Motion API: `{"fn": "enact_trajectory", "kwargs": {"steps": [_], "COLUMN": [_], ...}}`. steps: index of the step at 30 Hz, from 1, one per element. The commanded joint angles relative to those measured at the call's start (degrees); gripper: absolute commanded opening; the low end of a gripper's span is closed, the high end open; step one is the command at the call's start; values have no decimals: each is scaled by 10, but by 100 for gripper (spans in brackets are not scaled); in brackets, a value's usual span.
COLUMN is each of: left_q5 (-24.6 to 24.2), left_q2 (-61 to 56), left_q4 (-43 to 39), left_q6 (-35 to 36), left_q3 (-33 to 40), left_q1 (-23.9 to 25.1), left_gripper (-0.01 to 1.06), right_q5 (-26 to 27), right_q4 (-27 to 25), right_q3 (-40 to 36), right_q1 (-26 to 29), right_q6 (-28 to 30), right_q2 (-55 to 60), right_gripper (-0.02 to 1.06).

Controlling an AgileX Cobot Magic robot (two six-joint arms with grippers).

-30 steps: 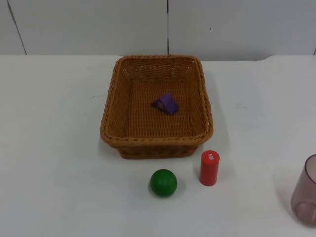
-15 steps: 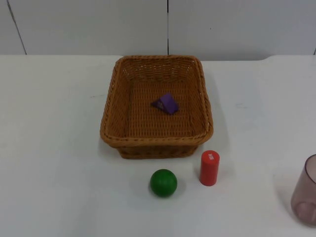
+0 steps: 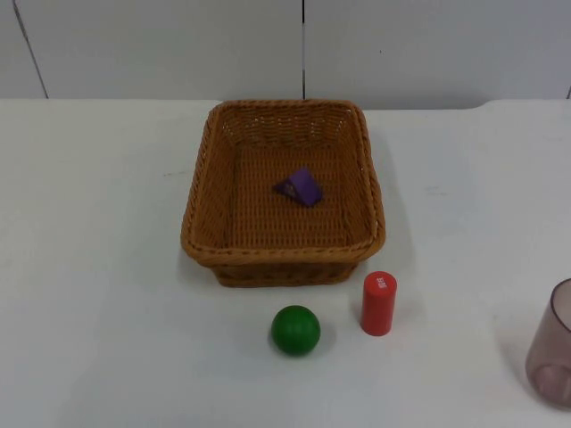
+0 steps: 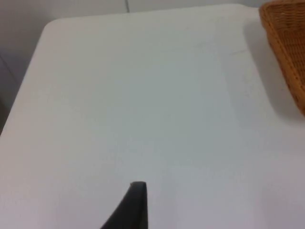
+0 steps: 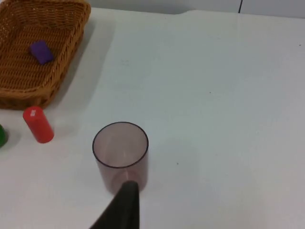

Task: Pick up the basket with the left hand and place the triangular block into the basket with the right hand.

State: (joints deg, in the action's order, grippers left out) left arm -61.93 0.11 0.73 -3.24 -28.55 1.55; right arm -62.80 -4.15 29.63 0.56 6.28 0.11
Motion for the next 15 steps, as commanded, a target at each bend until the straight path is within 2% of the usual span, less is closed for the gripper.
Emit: {"fn": "enact_trajectory", "kwargs": {"steps": [1, 5, 10, 15], "left_q5": [3, 3, 3, 3], "left_q2": [-1, -1, -1, -1], "left_q4": [-7, -7, -7, -7], "left_q6": [13, 13, 13, 13], "left_q3": [2, 2, 2, 2], "left_q1": [-3, -3, -3, -3], "left_gripper": [105, 105, 105, 105], "right_q5": [8, 8, 9, 9], "right_q4": [10, 18, 45, 42], "right_q3": [-1, -1, -1, -1], "right_q1": [1, 1, 1, 1], "right_q6": [-10, -19, -58, -56], "right_q2": [-1, -1, -1, -1], "right_gripper": [105, 105, 105, 105]}}
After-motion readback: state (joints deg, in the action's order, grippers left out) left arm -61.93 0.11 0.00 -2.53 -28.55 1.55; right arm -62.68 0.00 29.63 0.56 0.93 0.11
